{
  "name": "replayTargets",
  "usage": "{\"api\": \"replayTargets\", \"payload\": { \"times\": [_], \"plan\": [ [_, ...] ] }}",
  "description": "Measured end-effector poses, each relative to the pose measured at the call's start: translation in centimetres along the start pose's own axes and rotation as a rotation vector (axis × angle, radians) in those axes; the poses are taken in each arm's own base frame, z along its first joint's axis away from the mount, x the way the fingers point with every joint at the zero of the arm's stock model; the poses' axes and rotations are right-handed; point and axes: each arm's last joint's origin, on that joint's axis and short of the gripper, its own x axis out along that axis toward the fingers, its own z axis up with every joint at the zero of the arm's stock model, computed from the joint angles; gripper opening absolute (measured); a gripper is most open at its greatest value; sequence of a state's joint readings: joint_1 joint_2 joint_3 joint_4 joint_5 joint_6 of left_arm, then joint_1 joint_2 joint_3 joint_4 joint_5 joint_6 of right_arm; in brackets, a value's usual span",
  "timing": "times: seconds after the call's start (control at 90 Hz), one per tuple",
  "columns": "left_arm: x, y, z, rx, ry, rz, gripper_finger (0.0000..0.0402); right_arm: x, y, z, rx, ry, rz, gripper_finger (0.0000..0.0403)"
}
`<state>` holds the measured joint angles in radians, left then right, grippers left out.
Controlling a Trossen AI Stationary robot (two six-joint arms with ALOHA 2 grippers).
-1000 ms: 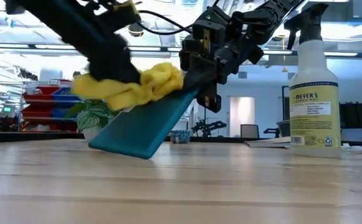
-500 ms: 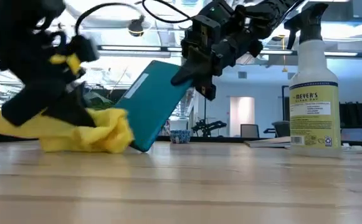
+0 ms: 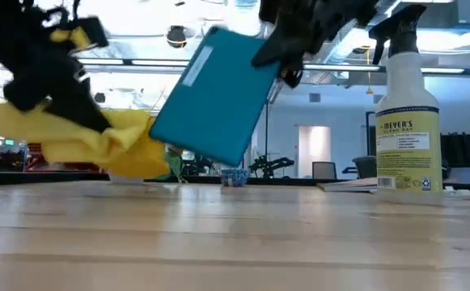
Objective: Apply microfiber cloth
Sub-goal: Wipe the blue tablet with the yellow microfiber cloth
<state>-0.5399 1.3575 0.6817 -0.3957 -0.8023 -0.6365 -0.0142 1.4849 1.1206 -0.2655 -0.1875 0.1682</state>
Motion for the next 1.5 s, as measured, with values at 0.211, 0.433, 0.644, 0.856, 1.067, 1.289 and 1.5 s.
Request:
{"api": "replayTargets", "payload": {
  "times": [0.211, 0.433, 0.644, 0.856, 1.067, 1.289, 1.5],
  "plan": [
    [2.5, -1.9, 3.1, 0.058, -0.17, -0.216, 0.0005, -5.7, 2.5, 1.1, -0.05, -0.148, -0.152, 0.0018],
    [6.3, -2.5, 3.6, 0.117, -0.234, -0.236, 0.0013, -8.4, 4.4, 1.3, -0.073, -0.246, -0.215, 0.0018],
    [7.7, -2.8, 3.2, 0.148, -0.187, -0.341, 0.0108, -6.6, 4.7, 0.8, -0.086, -0.192, -0.215, 0.0018],
    [5.2, -2.0, 4.3, 0.164, -0.215, -0.392, 0.021, -3.6, 3.9, 0.2, -0.098, -0.104, -0.245, 0.0018],
    [1.4, -0.5, 5.6, 0.148, -0.272, -0.421, 0.0236, -1.3, 3.1, -0.3, -0.14, -0.045, -0.268, 0.0018],
    [-2.9, 1.2, 5.0, 0.225, -0.311, -0.171, 0.0237, 0.5, 2.8, -0.9, -0.189, 0.003, -0.275, 0.0018],
    [-1.9, 1.8, 4.9, 0.246, -0.299, -0.014, 0.0239, 0.7, 2.9, -0.4, -0.214, -0.054, -0.263, 0.0018]
  ]
}}
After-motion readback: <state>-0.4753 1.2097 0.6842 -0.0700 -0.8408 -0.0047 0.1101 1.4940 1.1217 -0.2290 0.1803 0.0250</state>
